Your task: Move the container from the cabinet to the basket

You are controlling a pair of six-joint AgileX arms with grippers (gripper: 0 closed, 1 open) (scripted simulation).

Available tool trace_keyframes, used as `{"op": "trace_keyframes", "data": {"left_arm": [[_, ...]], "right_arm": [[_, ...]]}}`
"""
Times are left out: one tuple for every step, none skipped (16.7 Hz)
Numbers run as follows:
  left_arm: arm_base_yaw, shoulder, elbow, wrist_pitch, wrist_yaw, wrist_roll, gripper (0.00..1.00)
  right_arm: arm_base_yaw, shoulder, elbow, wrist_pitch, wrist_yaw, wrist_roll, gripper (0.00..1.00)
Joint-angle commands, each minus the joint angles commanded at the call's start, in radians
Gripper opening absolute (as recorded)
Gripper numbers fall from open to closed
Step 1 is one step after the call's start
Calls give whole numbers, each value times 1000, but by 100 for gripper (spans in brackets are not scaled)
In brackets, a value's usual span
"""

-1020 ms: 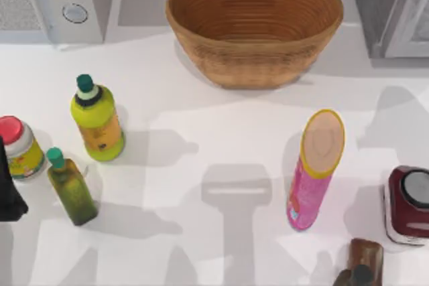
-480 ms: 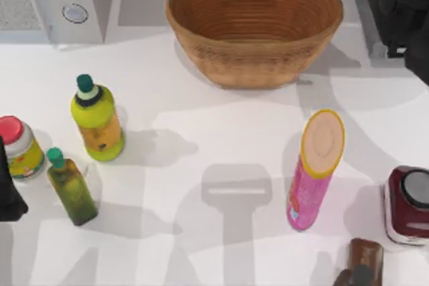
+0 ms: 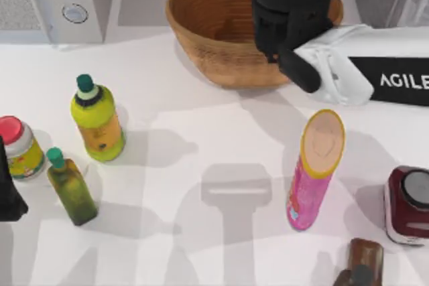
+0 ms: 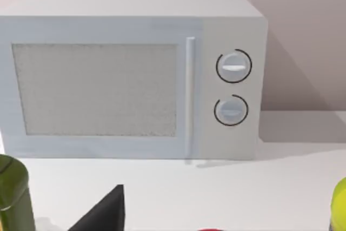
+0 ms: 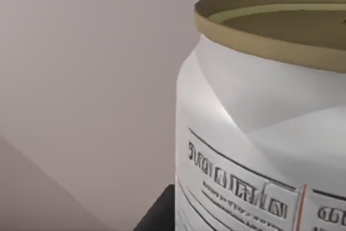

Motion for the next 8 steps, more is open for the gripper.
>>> {"op": "trace_keyframes", "data": {"left_arm": [[0, 0, 0, 0, 0, 0, 100], [0, 0, 0, 0, 0, 0, 100], [0, 0, 0, 0, 0, 0, 100], [0, 0, 0, 0, 0, 0, 100], [0, 0, 0, 0, 0, 0, 100], [0, 0, 0, 0, 0, 0, 100], [0, 0, 0, 0, 0, 0, 100], [0, 0, 0, 0, 0, 0, 100]], "right_arm": [[5, 13, 10, 5, 5, 0, 0], [6, 16, 13, 6, 6, 0, 0], [6, 16, 13, 6, 6, 0, 0], [6, 16, 13, 6, 6, 0, 0], [6, 16, 13, 6, 6, 0, 0], [1, 19, 4, 3, 3, 2, 0], [0, 23, 8, 4, 1, 2, 0], [-4, 35, 20, 5, -2, 2, 0]]}}
